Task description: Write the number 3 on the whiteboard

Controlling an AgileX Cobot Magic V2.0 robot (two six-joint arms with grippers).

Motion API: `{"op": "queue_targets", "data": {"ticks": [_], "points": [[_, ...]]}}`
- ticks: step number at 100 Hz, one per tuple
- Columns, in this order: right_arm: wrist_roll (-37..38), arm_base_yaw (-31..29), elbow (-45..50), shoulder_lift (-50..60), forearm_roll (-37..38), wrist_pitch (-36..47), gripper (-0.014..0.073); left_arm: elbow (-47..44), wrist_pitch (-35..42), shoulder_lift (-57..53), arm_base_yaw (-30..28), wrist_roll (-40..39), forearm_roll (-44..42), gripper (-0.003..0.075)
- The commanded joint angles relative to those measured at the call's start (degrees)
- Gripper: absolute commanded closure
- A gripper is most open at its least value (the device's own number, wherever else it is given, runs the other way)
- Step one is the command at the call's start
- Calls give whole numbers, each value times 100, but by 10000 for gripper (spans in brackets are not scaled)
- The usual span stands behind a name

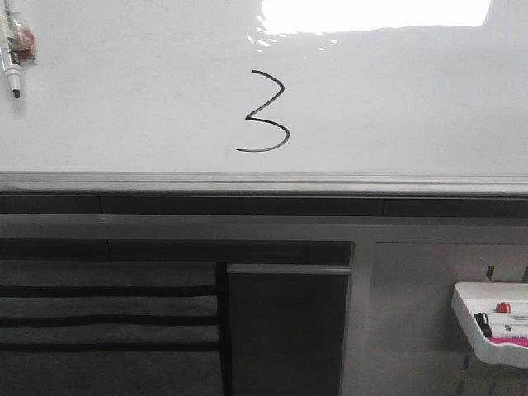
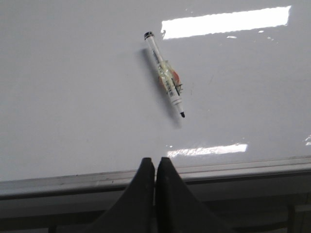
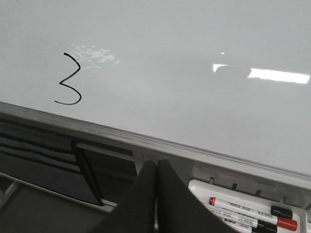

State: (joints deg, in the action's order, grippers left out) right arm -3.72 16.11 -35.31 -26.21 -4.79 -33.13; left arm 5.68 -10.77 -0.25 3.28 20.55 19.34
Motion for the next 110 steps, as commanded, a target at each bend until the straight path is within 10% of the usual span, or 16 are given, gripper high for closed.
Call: {"op": "queue_targets", "data": {"ticks": [1,26,110], "points": [[-15,-32,-141,-25,31,411,663,47,567,-156,30,-982,-880,741],[-15,-32,-141,-25,31,411,663,-677,1905,-156,133,-1864,-1703,741],[-15,-32,-120,-25,31,411,663,-641,1219,-155,133,-1875,-1687,741]]}}
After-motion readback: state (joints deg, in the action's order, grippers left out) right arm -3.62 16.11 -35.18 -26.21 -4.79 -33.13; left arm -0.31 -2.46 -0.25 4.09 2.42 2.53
